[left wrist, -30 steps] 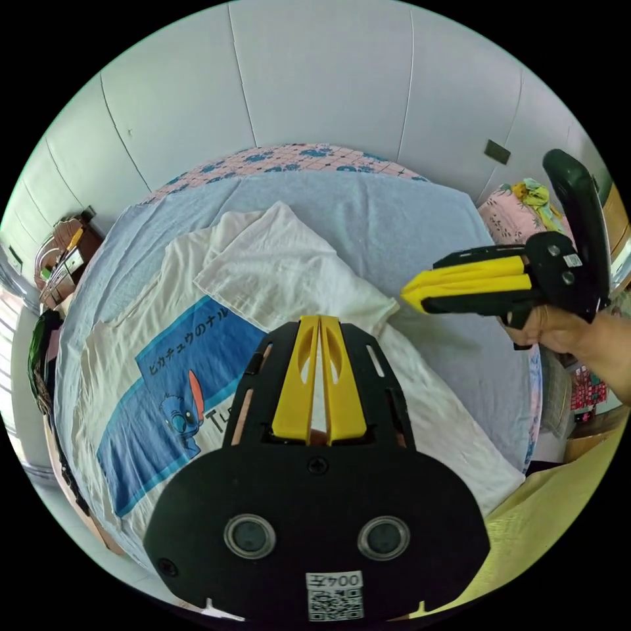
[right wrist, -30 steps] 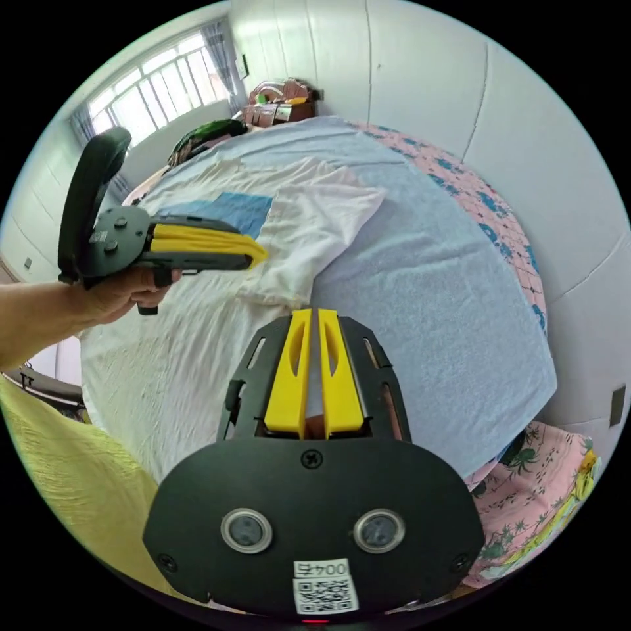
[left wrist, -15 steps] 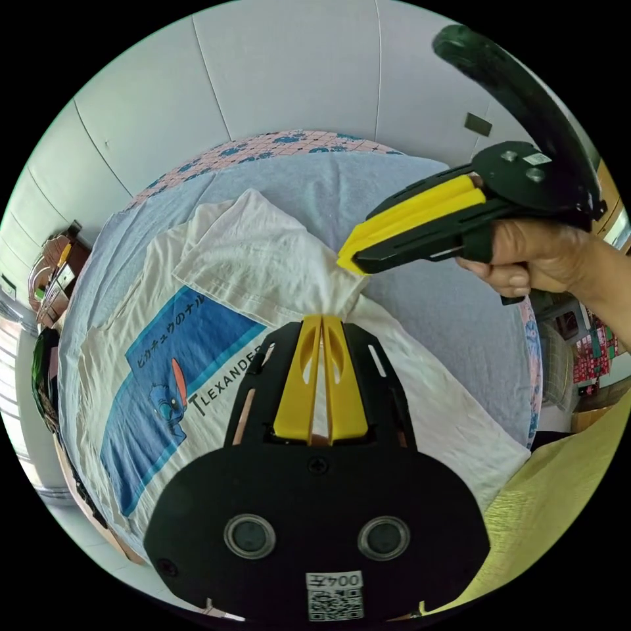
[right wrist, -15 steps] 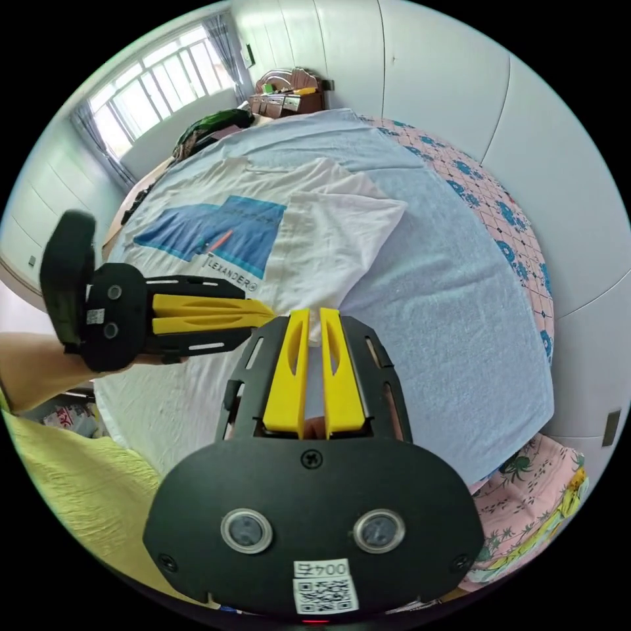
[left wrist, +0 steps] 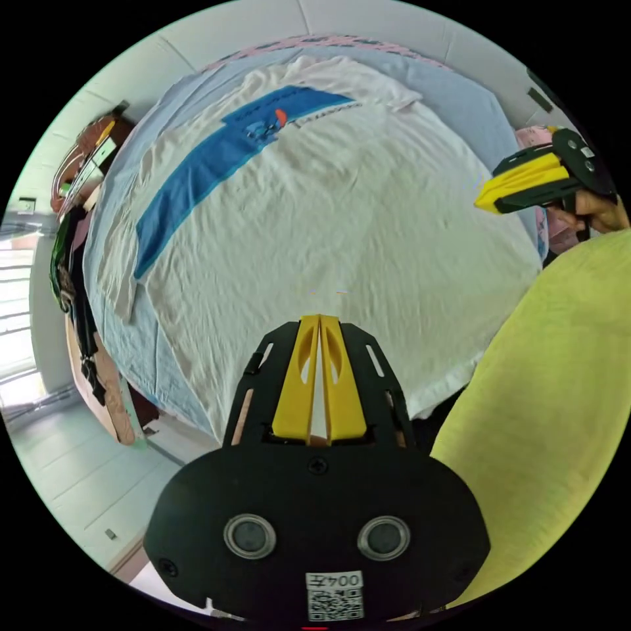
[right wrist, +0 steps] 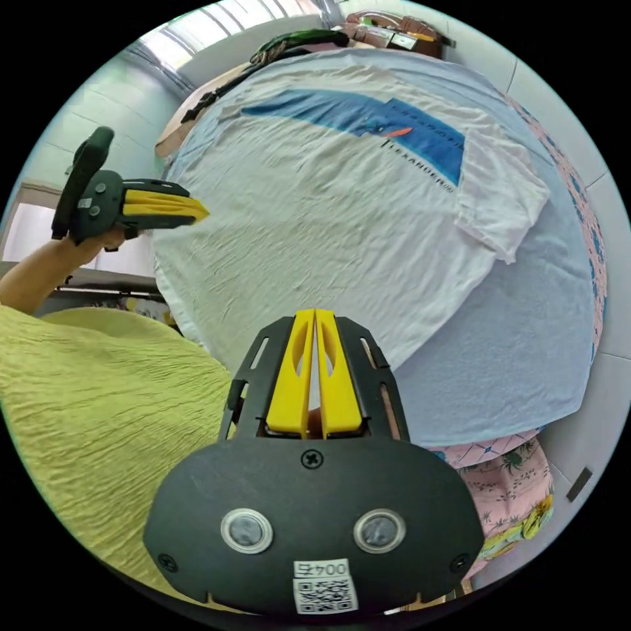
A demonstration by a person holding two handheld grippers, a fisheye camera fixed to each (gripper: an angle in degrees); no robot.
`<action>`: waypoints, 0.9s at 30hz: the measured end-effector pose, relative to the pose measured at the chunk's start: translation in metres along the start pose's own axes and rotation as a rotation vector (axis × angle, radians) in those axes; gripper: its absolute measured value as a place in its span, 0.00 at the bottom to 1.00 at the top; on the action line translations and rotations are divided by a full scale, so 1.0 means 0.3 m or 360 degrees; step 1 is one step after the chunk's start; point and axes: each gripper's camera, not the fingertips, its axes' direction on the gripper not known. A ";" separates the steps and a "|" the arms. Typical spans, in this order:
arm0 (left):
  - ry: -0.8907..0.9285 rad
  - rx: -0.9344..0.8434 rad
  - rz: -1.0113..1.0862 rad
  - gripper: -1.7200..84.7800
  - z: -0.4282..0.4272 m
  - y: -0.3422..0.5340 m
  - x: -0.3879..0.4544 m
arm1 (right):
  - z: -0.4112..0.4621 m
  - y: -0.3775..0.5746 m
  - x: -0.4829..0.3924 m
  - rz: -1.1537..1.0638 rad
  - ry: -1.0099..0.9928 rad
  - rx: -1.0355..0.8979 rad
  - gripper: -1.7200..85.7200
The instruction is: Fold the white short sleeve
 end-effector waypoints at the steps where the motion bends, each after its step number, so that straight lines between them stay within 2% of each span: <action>1: 0.0003 -0.0009 -0.0014 0.02 -0.003 0.015 -0.013 | 0.027 -0.008 -0.011 0.0005 -0.0007 -0.0035 0.01; 5: 0.0081 -0.0063 -0.0019 0.02 -0.010 0.049 -0.082 | 0.213 -0.059 -0.095 0.0052 0.0133 -0.0219 0.01; 9: 0.0180 0.0054 0.0012 0.02 -0.118 0.048 -0.129 | 0.324 -0.093 -0.127 0.0204 0.0303 -0.0267 0.01; 13: 0.0218 0.0141 -0.0003 0.02 -0.209 0.057 -0.151 | 0.419 -0.096 -0.127 0.0348 0.0365 -0.0263 0.01; 19: 0.0146 0.0377 0.0190 0.02 -0.362 0.113 -0.150 | 0.582 -0.057 -0.148 0.0525 0.0545 -0.0173 0.01; 25: 0.0356 0.0439 0.0136 0.02 -0.500 0.114 -0.263 | 0.675 0.095 -0.060 0.0949 0.0295 0.0144 0.03; 27: 0.0585 0.0449 0.0064 0.02 -0.553 0.113 -0.355 | 0.636 0.157 -0.101 0.0981 0.0283 0.0529 0.06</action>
